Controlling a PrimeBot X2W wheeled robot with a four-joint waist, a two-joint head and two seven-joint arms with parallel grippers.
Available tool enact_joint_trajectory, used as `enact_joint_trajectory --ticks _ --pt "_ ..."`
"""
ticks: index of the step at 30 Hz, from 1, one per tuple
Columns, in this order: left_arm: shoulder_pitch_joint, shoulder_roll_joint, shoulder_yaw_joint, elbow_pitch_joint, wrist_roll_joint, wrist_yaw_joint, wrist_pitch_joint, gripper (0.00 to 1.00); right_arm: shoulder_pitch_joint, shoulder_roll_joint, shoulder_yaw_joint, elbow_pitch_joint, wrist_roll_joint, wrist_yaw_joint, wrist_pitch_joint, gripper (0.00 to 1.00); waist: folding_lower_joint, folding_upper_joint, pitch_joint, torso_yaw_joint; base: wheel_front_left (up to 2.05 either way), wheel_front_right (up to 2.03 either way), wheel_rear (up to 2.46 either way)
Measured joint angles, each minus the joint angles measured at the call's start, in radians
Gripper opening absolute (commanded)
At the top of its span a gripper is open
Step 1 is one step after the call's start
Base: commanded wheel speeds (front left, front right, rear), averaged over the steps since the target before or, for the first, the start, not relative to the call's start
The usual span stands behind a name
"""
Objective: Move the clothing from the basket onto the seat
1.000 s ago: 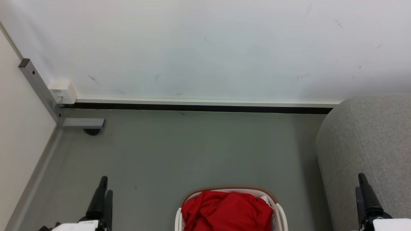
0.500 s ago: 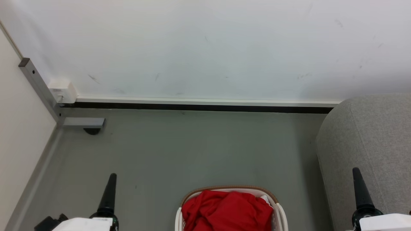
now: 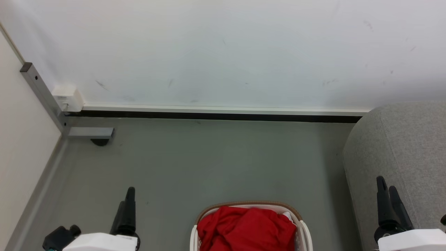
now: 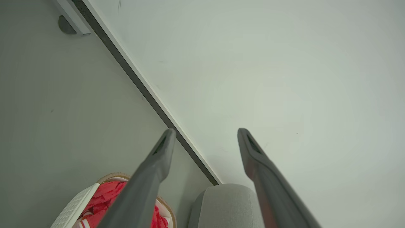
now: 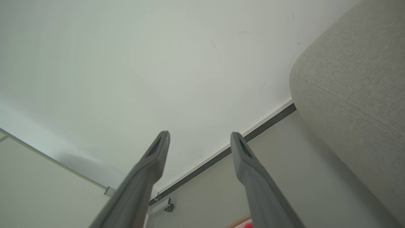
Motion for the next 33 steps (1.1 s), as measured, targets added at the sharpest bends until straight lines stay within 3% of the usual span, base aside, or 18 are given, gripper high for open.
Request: enact_joint_trajectory --ticks 15,33 --pt "0.010 0.001 -0.041 -0.025 0.242 0.039 -0.044 1.00 0.000 -0.006 0.009 0.000 -0.250 0.000 -0.047 1.00 0.0000 0.0000 0.003 0.001 0.00 0.00 0.00" --pt "0.017 0.002 -0.055 -0.024 0.519 0.048 -0.094 1.00 0.000 -0.007 0.024 0.014 -0.462 0.000 -0.096 1.00 0.0000 0.0000 0.006 -0.001 0.00 0.00 0.00"
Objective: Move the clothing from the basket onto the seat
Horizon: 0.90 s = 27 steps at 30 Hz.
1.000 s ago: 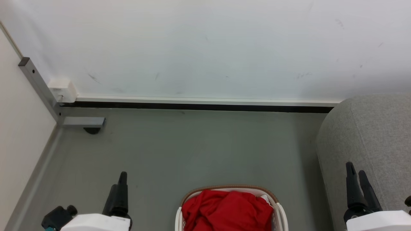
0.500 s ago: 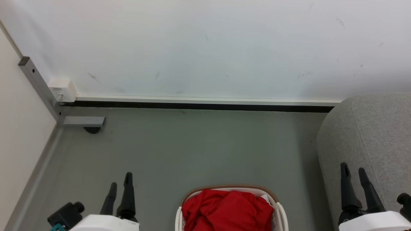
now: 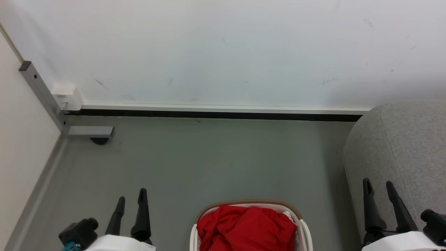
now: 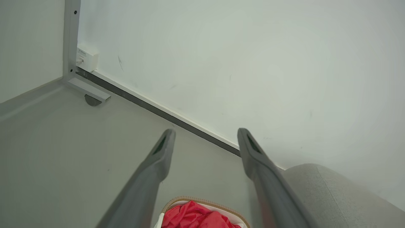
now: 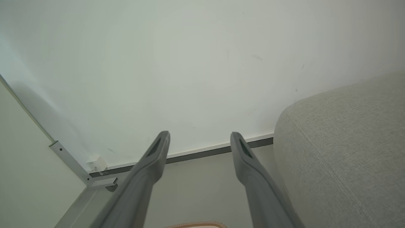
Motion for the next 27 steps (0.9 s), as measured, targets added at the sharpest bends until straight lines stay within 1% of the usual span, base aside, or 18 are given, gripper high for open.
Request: enact_joint_trajectory --ticks 14,27 --pt "0.009 0.001 -0.010 -0.002 0.159 0.008 -0.035 1.00 0.000 0.000 0.004 0.011 -0.139 0.000 -0.032 1.00 0.0000 0.0000 -0.002 -0.001 0.00 0.00 0.00" --pt "0.016 0.001 -0.018 0.004 0.282 0.016 -0.058 1.00 0.001 0.002 -0.003 0.036 -0.226 0.000 -0.059 1.00 0.0000 0.0000 0.001 -0.002 0.00 0.00 0.00"
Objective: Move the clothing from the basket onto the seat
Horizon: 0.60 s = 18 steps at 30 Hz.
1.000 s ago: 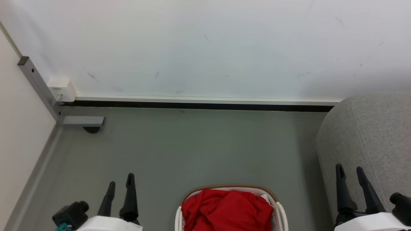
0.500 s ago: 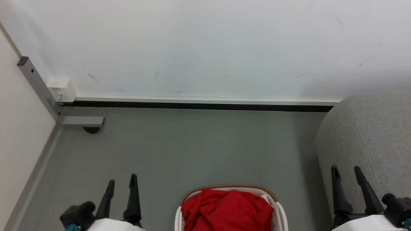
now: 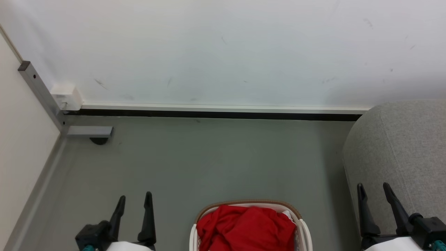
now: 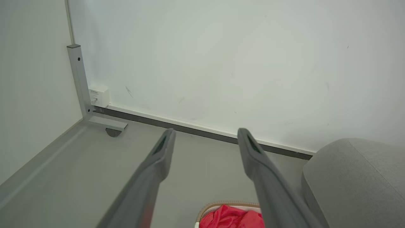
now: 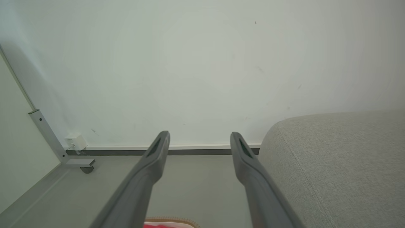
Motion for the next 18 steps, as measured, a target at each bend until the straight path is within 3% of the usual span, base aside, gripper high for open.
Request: enact_joint_trajectory --ticks 18 --pt "0.002 0.001 0.016 0.034 0.144 -0.001 -0.035 1.00 0.000 0.005 -0.024 0.035 -0.069 0.000 -0.035 1.00 0.0000 0.0000 -0.001 0.000 0.00 0.00 0.00"
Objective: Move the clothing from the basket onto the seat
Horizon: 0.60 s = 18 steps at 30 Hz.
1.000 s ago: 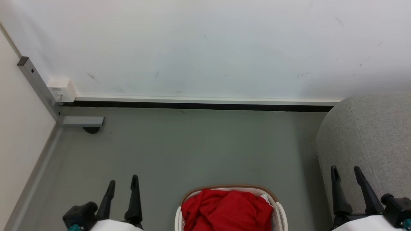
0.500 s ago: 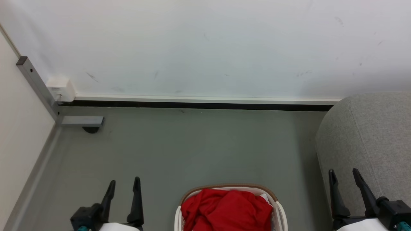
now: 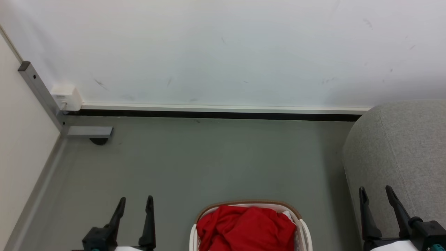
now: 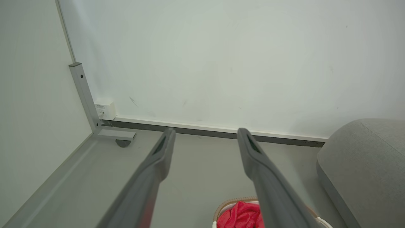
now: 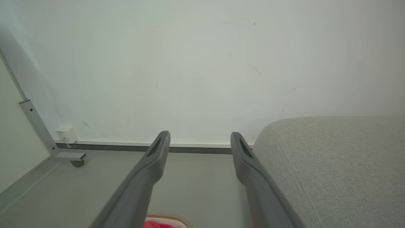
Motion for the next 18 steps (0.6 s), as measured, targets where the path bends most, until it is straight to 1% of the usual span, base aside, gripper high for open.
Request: enact_joint_trajectory --ticks 8,18 --pt "0.000 0.001 0.007 0.034 0.005 -0.019 -0.011 1.00 0.000 0.001 0.002 0.014 -0.026 0.000 -0.009 1.00 0.0000 0.0000 -0.001 0.002 0.00 0.00 0.00" --pt "0.000 0.001 0.010 0.055 -0.036 -0.043 -0.011 1.00 0.000 0.001 0.010 0.021 -0.017 0.000 -0.009 1.00 0.0000 0.0000 -0.003 0.002 0.00 0.00 0.00"
